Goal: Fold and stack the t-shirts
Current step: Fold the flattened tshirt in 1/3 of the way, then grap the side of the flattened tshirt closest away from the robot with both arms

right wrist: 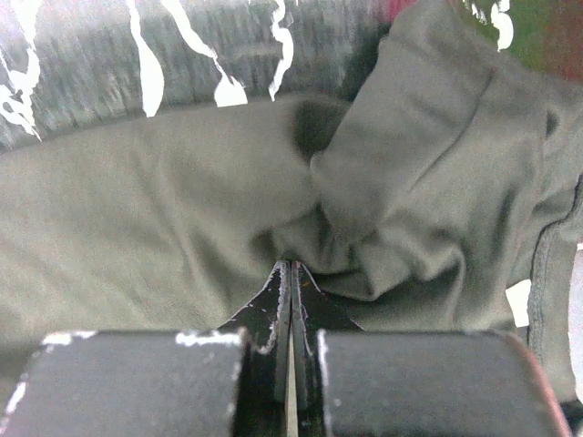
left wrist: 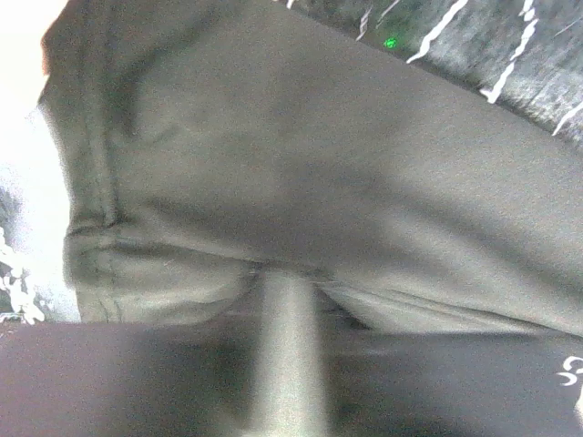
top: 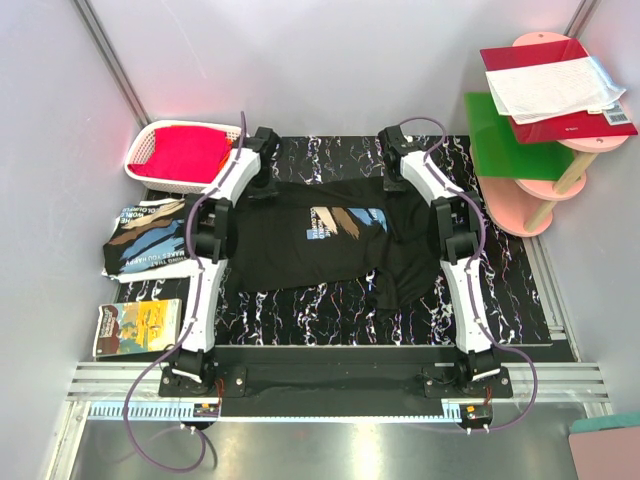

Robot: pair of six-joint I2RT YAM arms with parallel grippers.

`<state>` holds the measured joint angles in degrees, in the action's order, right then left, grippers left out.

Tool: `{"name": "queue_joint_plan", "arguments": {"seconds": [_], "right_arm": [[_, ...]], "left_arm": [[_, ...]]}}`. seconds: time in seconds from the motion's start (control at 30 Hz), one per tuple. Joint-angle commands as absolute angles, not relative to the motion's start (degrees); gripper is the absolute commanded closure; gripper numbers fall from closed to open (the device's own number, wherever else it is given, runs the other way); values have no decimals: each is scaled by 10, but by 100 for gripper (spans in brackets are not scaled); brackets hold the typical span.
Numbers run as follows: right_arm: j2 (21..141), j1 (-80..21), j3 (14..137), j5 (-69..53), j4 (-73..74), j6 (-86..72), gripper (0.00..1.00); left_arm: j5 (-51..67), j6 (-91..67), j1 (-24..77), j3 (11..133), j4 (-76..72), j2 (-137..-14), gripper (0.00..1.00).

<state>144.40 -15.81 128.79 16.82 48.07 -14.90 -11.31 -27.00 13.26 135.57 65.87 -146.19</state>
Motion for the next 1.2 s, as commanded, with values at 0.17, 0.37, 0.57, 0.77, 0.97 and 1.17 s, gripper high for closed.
{"name": "queue_joint_plan", "arguments": {"seconds": [0.17,0.37,0.57,0.77,0.97,1.17], "right_arm": [[1087,-177,1041,130,384,-121,40],[864,-181,805,46,385,-202,41],[692,-186,577,-17,400,-284,44],[616,-187,455,-54,427,-336,75],[629,-205,407,-75,415,-369,100],[708,-214,407,-35,397,-377,100]], "left_arm": [[-54,-263,143,1015,492,-1053,1],[-83,-328,149,736,461,-848,4],[-33,-375,149,541,432,-738,7],[-36,-373,153,486,439,-729,7],[-66,-371,159,488,443,-730,7],[-97,-364,168,542,457,-786,7]]}}
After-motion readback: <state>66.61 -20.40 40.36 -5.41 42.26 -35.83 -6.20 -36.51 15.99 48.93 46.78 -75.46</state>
